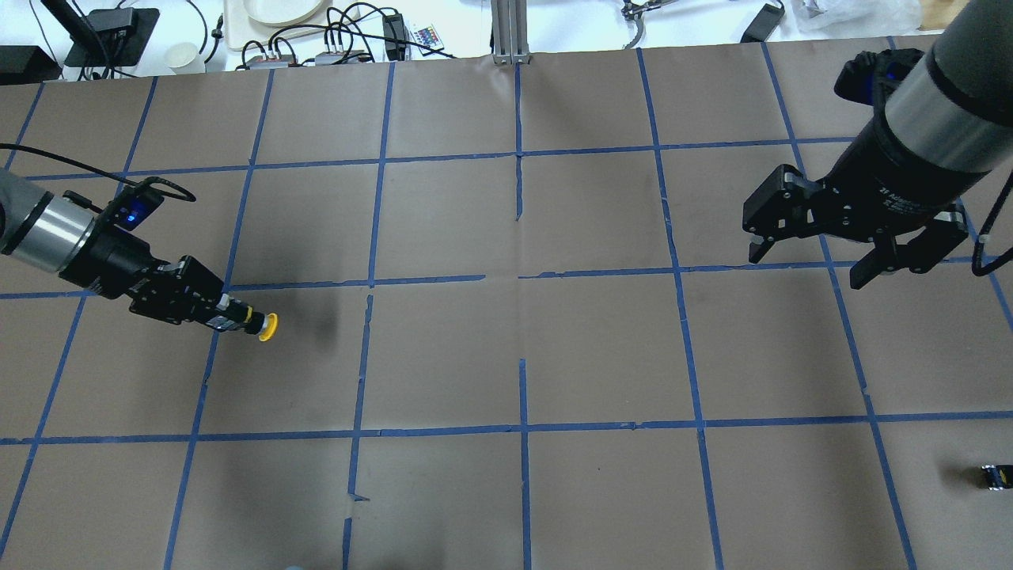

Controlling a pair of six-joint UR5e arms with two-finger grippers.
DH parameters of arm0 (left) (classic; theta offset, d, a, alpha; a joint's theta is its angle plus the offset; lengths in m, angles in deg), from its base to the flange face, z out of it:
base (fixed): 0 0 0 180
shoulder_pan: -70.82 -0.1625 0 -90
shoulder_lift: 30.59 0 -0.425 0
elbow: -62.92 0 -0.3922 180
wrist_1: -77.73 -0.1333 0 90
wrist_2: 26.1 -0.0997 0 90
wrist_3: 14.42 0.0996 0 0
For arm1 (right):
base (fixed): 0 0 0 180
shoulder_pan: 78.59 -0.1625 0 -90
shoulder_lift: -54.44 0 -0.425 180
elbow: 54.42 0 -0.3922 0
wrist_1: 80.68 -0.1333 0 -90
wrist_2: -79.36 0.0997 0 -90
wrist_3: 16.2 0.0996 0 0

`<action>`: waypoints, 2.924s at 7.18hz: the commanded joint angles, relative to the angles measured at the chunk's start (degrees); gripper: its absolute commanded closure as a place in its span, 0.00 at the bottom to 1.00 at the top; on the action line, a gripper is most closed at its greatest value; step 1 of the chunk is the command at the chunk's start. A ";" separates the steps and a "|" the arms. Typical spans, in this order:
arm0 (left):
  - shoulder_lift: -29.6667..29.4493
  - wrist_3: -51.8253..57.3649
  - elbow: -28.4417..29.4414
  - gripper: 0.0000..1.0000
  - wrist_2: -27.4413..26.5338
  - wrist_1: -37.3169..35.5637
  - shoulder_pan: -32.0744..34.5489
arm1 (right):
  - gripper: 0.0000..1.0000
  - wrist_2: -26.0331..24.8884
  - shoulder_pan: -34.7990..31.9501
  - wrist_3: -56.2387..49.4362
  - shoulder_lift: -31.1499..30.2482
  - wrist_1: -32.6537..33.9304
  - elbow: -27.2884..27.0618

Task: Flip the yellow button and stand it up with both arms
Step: 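Lift the yellow button with the left gripper and carry it toward the table center, then raise the button, cap toward the right gripper, while the right gripper approaches, then close the right gripper on the yellow cap held by the left gripper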

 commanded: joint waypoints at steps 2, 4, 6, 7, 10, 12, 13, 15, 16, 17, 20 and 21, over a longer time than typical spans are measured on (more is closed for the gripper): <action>3.95 -1.98 3.45 0.71 22.16 6.24 16.34 | 0.00 16.97 3.08 15.89 1.42 -6.31 0.69; 2.81 -6.29 7.41 0.75 32.01 6.42 23.46 | 0.00 28.91 3.17 16.10 3.60 -12.08 -0.28; 3.15 -5.16 7.60 0.77 42.65 5.81 27.97 | 0.00 36.67 4.39 21.25 4.41 -17.89 -0.19; 3.24 -3.67 7.51 0.77 44.44 5.81 27.98 | 0.00 40.19 4.48 23.63 4.49 -19.74 -0.19; 3.16 -3.48 6.64 0.77 52.96 5.28 28.51 | 0.00 41.54 5.36 24.80 4.15 -25.28 1.12; 3.42 -1.99 6.55 0.77 53.60 4.49 28.69 | 0.00 44.87 5.36 27.85 3.80 -25.82 1.82; 4.29 -2.42 6.72 0.77 53.95 4.05 29.47 | 0.00 45.92 5.36 28.75 3.10 -25.73 2.35; 4.47 -1.82 6.38 0.77 53.60 3.61 29.39 | 0.00 48.38 5.28 29.20 2.83 -25.56 3.93; 4.56 -2.16 6.89 0.77 53.95 3.26 29.30 | 0.00 49.61 5.36 29.28 2.74 -25.47 4.20; 4.56 -2.25 7.07 0.77 53.95 3.26 29.39 | 0.00 51.02 5.28 29.46 2.22 -25.64 4.20; 4.56 -2.52 7.07 0.76 54.13 3.26 29.30 | 0.00 51.21 4.40 32.87 0.28 -25.82 3.85; 4.56 -2.52 7.07 0.76 54.21 3.26 29.30 | 0.00 51.21 4.31 33.84 0.19 -26.00 3.41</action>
